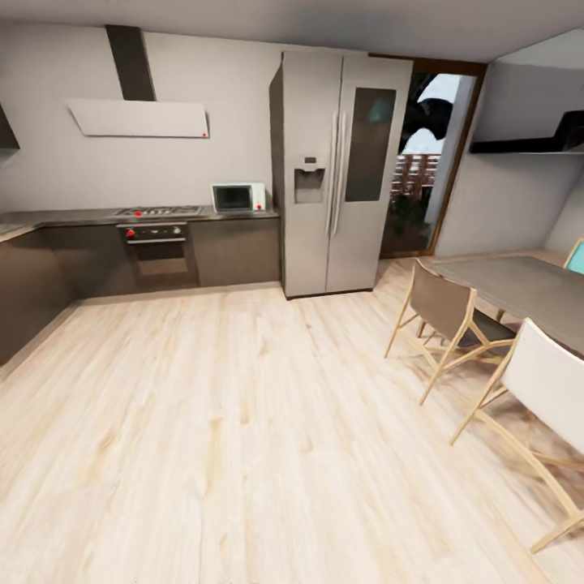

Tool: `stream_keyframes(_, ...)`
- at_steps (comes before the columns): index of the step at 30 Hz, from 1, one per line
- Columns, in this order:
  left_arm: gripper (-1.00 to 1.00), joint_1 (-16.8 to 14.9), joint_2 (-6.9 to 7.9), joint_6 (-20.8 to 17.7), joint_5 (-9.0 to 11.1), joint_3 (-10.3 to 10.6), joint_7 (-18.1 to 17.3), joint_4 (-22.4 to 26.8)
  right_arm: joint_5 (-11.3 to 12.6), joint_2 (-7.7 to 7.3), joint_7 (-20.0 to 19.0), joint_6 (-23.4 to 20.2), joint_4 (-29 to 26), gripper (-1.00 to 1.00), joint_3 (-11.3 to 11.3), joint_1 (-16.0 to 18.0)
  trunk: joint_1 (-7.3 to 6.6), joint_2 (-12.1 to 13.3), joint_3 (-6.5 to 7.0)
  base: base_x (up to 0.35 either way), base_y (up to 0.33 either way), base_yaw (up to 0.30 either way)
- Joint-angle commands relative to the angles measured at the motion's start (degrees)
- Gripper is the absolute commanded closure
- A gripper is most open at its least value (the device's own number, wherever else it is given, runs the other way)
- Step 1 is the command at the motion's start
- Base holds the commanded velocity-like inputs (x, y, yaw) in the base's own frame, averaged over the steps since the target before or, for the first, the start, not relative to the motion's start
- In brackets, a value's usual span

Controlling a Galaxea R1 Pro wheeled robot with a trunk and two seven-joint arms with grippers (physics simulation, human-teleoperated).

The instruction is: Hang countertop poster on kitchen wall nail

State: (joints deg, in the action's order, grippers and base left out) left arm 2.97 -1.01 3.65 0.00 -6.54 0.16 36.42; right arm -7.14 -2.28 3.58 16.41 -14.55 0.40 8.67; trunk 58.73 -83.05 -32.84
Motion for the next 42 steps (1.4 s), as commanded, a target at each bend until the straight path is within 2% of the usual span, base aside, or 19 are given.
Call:
stream_keyframes(1, -1.0, 0.01, -0.04, 0.11, 0.0, -0.14, 0.02, 0.05, -0.58, 0.01, 0.37, 0.12, 0.05, -1.0, 0.04, 0.03, 0.0, -0.03, -0.08, 0.0, 0.122, 0.249)
stream_keyframes(28, -1.0, 0.01, -0.04, 0.13, 0.02, -0.14, 0.02, 0.05, -0.67, 0.05, 0.37, 0.08, 0.08, -1.0, 0.04, 0.03, 0.0, -0.03, -1.11, 0.005, 0.013, 0.249)
stream_keyframes(42, -1.0, 0.01, -0.04, 0.04, 0.05, -0.14, 0.06, 0.05, -0.68, -0.36, 0.11, -0.06, 0.22, -1.0, 0.04, 0.03, 0.0, -0.03, -1.24, 0.288, -0.049, 0.048)
